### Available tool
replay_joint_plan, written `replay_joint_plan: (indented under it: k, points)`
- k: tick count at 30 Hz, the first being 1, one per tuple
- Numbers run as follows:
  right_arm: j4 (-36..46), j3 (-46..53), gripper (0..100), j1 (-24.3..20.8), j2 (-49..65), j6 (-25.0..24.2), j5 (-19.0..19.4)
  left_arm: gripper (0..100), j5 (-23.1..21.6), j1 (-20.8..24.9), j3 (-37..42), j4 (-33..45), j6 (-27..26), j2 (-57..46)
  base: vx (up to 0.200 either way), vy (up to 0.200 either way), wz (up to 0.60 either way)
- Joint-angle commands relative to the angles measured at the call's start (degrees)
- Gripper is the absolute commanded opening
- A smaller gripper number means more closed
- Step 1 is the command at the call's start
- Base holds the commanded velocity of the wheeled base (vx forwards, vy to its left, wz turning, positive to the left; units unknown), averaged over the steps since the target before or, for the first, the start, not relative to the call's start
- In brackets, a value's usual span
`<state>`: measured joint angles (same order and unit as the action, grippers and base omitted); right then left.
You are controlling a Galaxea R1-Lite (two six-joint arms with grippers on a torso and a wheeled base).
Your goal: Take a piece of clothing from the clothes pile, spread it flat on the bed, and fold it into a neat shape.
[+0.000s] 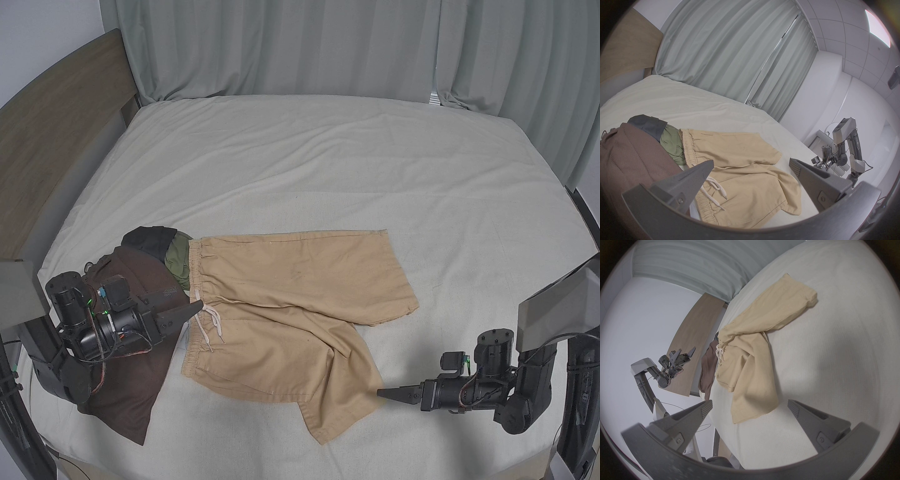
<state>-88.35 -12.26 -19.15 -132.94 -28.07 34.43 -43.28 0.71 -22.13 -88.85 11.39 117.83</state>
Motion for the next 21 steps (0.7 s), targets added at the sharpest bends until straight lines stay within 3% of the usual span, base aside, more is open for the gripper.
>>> replay_joint_plan:
  k: [1,11,16,21]
  points:
    - [0.02,-0.74,100,-0.62,-2.5,-0.14,0.03,100,-0.05,0.0,-0.02,-0.01,0.04,0.29,0.0,0.0,0.0]
    - [-0.07,-2.06,100,-3.44,-5.4,-0.93,0.03,100,-0.05,-0.09,-0.11,-0.01,0.04,0.2,0.0,0.0,0.0]
    - [-0.16,-4.17,100,-6.16,-4.7,-6.55,0.03,100,-0.05,-0.27,-0.29,-0.01,0.04,0.38,0.0,0.0,0.0]
    - [-0.25,-5.23,100,-6.51,-4.52,-7.78,0.03,100,-0.05,-0.27,-0.37,-0.01,0.04,0.38,0.0,0.0,0.0]
